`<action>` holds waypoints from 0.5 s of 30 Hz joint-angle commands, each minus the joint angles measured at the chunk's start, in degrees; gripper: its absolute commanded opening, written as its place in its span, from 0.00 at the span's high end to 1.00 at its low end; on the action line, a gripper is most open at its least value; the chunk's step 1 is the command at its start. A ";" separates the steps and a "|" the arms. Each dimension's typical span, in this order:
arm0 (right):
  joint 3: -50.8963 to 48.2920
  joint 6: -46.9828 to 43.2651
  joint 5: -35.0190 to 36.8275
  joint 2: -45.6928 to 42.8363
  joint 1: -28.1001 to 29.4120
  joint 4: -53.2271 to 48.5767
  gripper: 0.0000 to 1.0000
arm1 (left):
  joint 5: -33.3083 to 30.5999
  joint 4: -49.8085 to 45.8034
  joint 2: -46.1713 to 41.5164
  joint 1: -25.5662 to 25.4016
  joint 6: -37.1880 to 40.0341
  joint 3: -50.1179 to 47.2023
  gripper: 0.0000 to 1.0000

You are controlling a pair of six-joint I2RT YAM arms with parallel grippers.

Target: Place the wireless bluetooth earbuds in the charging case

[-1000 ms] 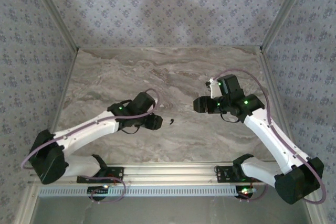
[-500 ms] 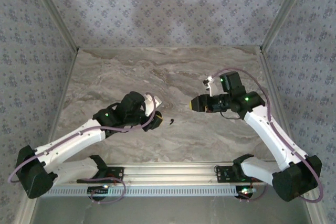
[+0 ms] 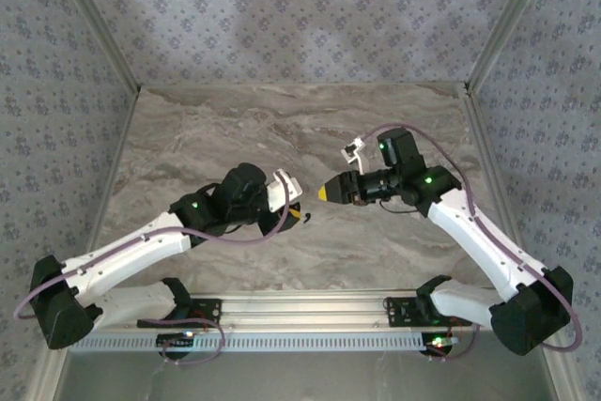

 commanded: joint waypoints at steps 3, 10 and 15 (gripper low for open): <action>0.80 1.62 -2.07 1.62 1.93 0.93 0.50 | 1.37 1.85 0.83 -0.60 2.85 2.87 0.58; 1.21 2.31 -1.64 4.16 3.94 1.44 0.49 | 1.52 1.81 1.73 -1.04 2.95 4.22 0.58; 1.86 3.26 -1.43 5.93 5.09 3.17 0.49 | 1.44 2.03 1.82 -1.39 2.87 4.85 0.58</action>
